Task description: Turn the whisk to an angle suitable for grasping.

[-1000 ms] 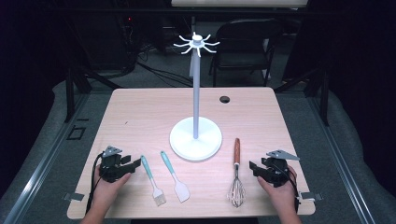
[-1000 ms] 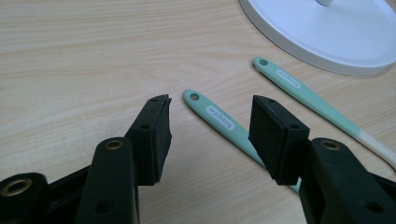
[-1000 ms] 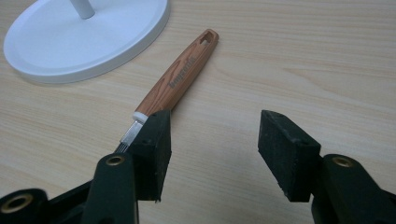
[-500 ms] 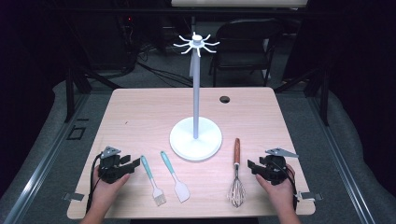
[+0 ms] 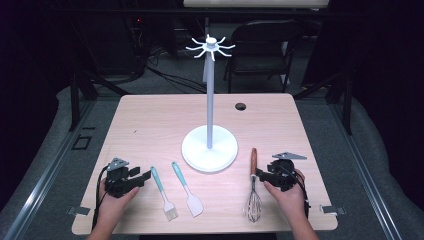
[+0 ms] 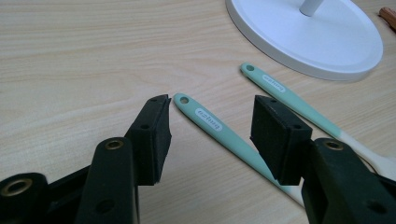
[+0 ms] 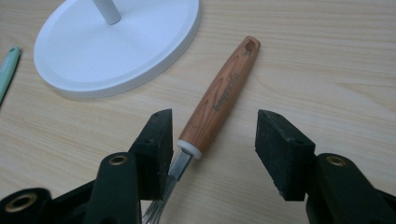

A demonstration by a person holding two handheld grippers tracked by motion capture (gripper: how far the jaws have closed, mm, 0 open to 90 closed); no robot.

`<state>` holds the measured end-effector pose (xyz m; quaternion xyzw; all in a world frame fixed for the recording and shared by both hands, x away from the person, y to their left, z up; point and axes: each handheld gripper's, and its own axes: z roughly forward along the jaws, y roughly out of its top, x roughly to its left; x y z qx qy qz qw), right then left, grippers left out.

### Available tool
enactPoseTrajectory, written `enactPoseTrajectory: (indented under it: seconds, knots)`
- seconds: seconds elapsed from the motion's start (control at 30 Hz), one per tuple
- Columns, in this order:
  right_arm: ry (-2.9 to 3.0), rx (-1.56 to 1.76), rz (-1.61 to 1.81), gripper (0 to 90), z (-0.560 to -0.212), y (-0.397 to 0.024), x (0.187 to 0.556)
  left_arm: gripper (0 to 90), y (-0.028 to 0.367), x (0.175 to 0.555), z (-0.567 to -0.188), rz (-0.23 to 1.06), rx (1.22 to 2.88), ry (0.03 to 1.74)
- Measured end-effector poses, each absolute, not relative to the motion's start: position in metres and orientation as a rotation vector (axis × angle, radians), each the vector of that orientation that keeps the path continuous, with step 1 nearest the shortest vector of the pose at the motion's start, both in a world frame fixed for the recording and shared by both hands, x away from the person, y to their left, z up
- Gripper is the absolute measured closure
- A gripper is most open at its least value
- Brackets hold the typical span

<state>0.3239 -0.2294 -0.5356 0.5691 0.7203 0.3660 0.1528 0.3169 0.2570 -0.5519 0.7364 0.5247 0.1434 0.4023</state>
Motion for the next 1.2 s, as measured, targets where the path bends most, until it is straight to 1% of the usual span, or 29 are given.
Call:
enactPoseTrajectory:
  seconds: [0.2, 0.5, 1.1, 1.2]
  knots:
    - [2.109, 1.711, 0.978, 50.1, -0.543, -0.218, 0.341, 46.8, 0.258, 0.316, -0.552, 0.360, 1.867, 1.325]
    - [2.115, 1.804, 0.954, 52.6, -0.551, -0.215, 0.353, 46.8, 0.258, 0.316, -0.553, 0.345, 1.885, 1.319]
    - [2.146, 1.865, 0.906, 58.3, -0.559, -0.208, 0.362, 46.9, 0.257, 0.318, -0.555, 0.341, 1.885, 1.326]
    - [2.148, 1.861, 0.915, 60.6, -0.558, -0.207, 0.362, 46.9, 0.257, 0.318, -0.556, 0.341, 1.887, 1.325]
